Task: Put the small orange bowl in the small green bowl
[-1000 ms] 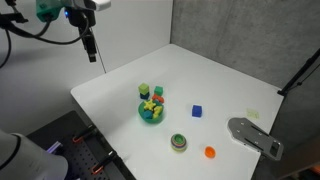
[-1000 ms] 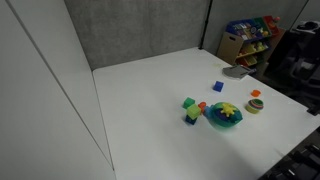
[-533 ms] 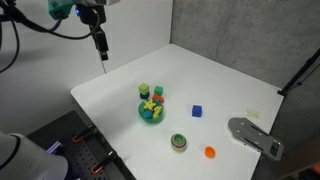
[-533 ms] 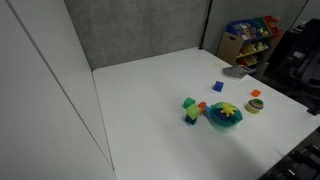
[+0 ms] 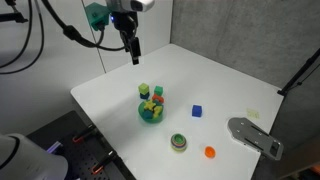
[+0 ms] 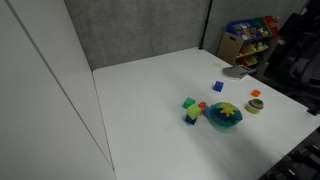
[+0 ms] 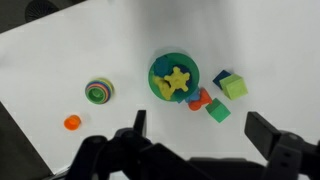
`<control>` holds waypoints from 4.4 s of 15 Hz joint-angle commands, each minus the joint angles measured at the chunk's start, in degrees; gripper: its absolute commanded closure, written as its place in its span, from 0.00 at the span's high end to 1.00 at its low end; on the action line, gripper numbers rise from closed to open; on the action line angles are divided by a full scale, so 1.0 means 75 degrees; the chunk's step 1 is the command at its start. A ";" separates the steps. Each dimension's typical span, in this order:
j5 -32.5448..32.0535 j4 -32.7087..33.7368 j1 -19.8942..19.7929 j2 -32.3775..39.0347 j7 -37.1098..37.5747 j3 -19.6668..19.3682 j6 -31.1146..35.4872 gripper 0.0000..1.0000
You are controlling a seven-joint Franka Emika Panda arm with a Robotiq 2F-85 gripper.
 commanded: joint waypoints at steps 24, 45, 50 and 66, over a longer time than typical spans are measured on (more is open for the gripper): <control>-0.0352 0.2883 -0.0958 0.4914 -0.1155 -0.1749 0.1665 1.00; 0.0868 0.5909 -0.2286 0.8704 -0.1434 -0.1830 0.2250 1.00; 0.0939 0.6796 -0.2534 0.9840 -0.1381 -0.1743 0.2413 1.00; 0.0828 0.8022 -0.2650 1.1798 -0.1230 -0.1781 0.3181 0.86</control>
